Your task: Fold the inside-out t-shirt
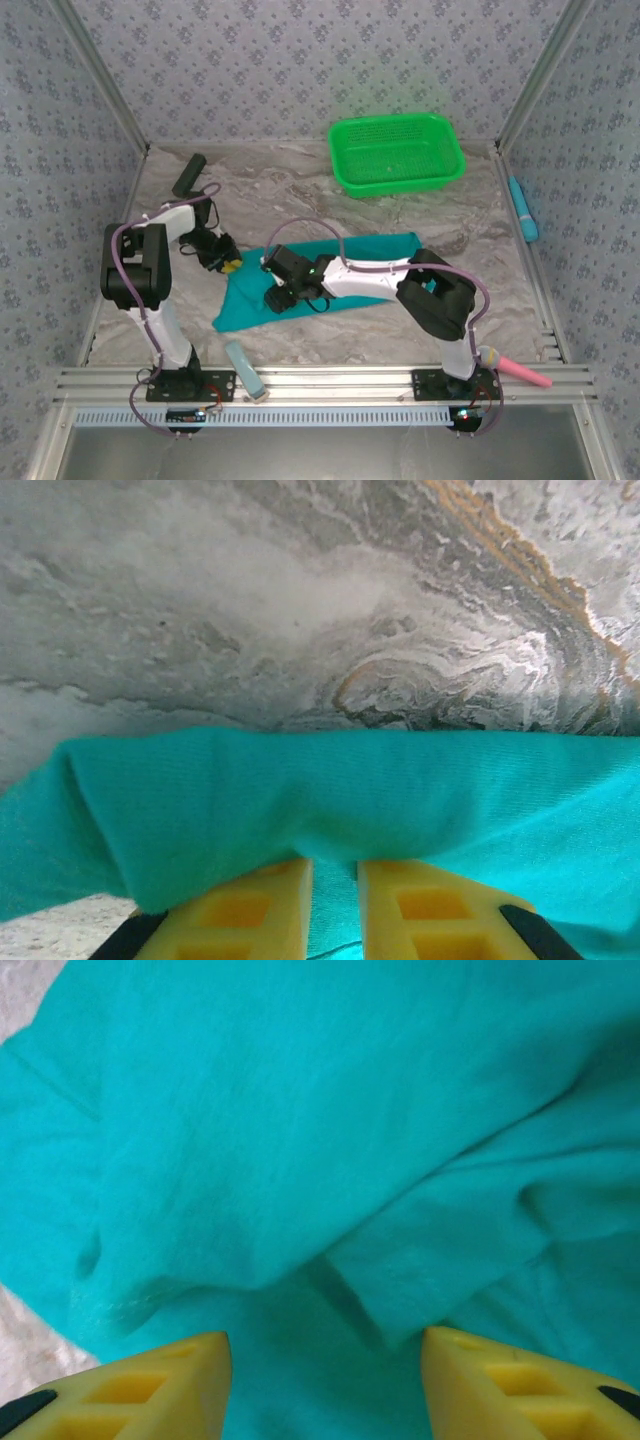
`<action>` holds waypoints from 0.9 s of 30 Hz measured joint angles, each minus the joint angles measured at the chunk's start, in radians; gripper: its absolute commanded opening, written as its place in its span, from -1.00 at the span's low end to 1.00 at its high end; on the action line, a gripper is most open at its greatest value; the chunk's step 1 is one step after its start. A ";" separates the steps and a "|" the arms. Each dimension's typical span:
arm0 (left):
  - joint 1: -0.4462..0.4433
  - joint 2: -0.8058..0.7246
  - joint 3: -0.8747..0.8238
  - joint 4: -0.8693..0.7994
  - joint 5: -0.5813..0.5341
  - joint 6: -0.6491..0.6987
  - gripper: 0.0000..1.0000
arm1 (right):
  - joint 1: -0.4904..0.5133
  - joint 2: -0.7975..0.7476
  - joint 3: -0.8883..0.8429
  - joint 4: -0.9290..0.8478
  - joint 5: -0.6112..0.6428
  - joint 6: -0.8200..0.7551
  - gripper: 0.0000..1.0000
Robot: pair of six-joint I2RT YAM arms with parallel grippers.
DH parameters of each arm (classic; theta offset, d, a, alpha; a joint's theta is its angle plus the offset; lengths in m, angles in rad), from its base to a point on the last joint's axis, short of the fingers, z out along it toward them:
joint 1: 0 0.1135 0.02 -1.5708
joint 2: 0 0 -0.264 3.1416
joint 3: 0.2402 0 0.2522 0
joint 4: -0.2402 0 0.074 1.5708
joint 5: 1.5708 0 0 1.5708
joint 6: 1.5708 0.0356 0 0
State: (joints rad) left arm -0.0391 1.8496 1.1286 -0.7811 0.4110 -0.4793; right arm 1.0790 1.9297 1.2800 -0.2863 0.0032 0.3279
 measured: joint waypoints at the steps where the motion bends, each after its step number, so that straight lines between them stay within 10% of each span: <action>1: 0.000 0.000 0.000 0.000 0.000 -0.001 -0.61 | 0.000 0.000 0.004 0.003 0.031 -0.009 0.13; 7: 0.000 0.002 0.000 0.000 0.000 -0.004 -0.62 | -0.003 0.012 0.008 0.019 0.150 -0.073 0.07; 16: 0.000 0.002 0.000 0.000 0.000 -0.004 -0.63 | 0.024 0.039 -0.040 0.152 0.185 -0.148 -1.00; 27: 0.026 0.011 0.002 -0.005 0.025 -0.004 -0.63 | -0.017 -0.203 -0.385 0.333 0.055 -0.180 -0.77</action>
State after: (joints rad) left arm -0.0128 1.8610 1.1309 -0.7856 0.4358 -0.4835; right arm 1.0622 1.7271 0.8948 0.0467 0.0586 0.1474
